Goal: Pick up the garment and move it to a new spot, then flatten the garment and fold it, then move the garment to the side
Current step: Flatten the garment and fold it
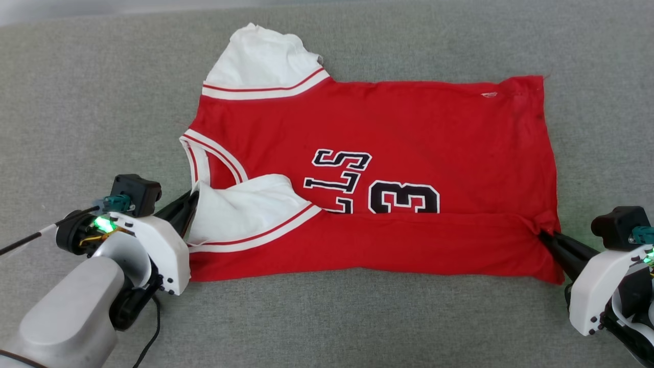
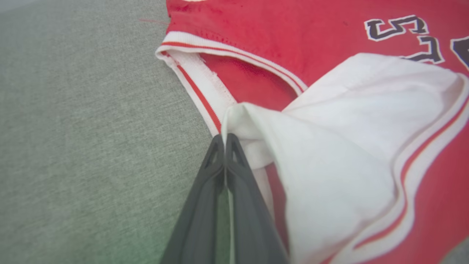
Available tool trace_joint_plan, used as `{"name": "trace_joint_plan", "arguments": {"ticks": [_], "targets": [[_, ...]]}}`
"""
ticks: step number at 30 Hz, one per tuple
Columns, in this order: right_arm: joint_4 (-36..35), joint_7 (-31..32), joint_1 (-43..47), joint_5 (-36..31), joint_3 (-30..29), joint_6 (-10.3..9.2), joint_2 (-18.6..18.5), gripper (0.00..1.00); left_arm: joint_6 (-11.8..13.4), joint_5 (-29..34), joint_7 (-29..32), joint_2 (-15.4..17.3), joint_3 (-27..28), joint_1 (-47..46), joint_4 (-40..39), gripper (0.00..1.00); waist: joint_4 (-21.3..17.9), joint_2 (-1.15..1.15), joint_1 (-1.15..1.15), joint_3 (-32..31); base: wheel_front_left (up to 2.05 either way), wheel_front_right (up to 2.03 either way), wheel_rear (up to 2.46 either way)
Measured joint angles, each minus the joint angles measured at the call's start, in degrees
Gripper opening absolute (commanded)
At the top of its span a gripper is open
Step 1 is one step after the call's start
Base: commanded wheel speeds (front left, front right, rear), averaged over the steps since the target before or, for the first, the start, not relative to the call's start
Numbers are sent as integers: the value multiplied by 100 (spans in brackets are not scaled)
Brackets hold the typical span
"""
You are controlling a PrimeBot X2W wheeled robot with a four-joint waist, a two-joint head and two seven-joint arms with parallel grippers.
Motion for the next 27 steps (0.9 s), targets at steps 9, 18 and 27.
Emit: {"name": "trace_joint_plan", "arguments": {"ticks": [9, 18, 27], "targets": [[-232, -99, 57, 76, -48, -2, -4, 100, -163, -171, 590, 345, -4, -270, -85, 100, 44, 0, 0, -463, 0, 0, 0], [-523, -59, 113, -70, -247, -2, 38, 100, -274, -868, 2837, 1004, -96, -837, -1057, 100, 140, 0, -1, -673, 0, 0, 0], [-662, 73, 35, -180, -209, -2, 164, 100, -171, -1597, 4799, 1136, -480, -1008, -1627, 100, 70, 0, -1, -564, 0, 0, 0]]}}
